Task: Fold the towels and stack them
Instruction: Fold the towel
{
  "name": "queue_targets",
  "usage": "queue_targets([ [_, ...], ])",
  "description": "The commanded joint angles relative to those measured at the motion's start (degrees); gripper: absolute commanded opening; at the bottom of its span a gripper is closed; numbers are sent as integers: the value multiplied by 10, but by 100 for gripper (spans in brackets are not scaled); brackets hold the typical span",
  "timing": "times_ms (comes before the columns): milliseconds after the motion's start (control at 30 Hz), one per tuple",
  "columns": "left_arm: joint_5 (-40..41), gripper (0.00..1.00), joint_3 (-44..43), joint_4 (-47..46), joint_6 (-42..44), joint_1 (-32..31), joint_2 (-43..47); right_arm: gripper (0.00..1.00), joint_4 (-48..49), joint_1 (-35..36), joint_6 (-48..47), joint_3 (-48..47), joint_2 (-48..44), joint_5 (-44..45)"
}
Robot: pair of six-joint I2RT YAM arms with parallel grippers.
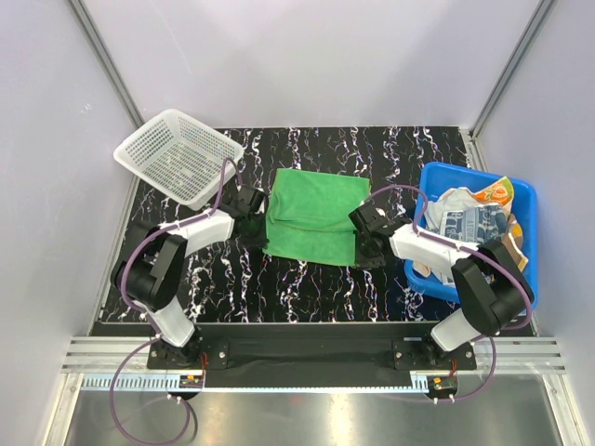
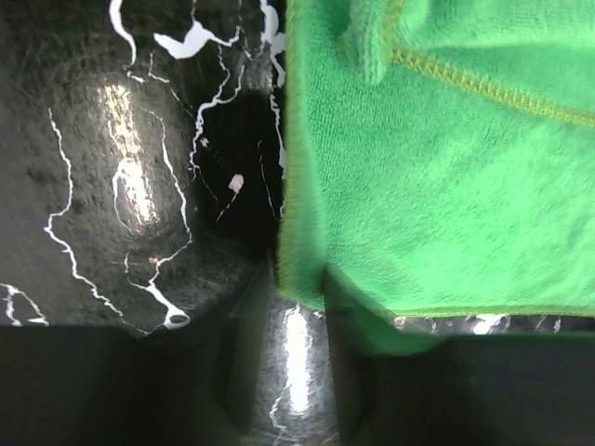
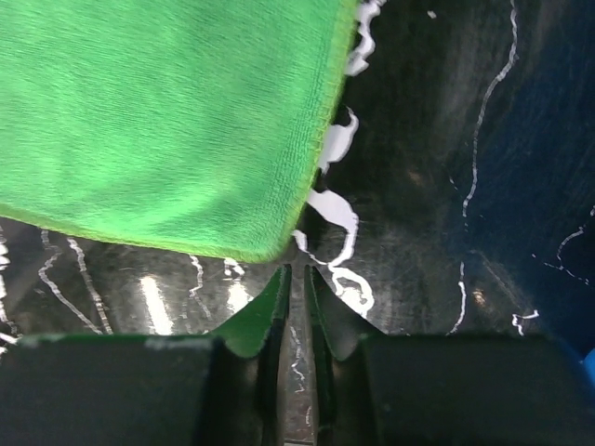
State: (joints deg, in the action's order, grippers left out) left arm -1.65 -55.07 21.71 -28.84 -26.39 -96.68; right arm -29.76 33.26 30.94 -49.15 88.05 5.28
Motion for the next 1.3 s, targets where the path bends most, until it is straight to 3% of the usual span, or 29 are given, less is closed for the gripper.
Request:
queue_targets([
  [0,-5,14,-17,-5,8,2,-10,15,-10,-3,12,7,-1,29],
  [100,-7,0,-12,18,-2,-1,2,12,-26,-3,12,11,-12,42],
  [400,34,0,64,77,-79,-45,67,13,-49,-2,18,29,-79,34],
  [500,22,6,93,76,-101,-58,97,17,-52,-2,25,26,-101,25],
  [567,24,29,97,82,-105,-59,117,21,-55,-2,32,18,-109,22],
  [733,75,53,24,129,-68,-35,136,27,-36,-11,19,-23,-92,40],
  [867,29,57,-57,98,-41,29,108,27,-40,-57,-21,-120,-21,19],
  [933,-1,58,-76,78,-28,59,88,32,-41,-77,-55,-180,24,-7],
  [1067,-61,59,-119,60,-2,70,23,44,-49,-94,-171,-291,112,-84],
  [1267,-109,58,-137,40,1,69,-30,43,-79,-123,-272,-374,193,-181],
])
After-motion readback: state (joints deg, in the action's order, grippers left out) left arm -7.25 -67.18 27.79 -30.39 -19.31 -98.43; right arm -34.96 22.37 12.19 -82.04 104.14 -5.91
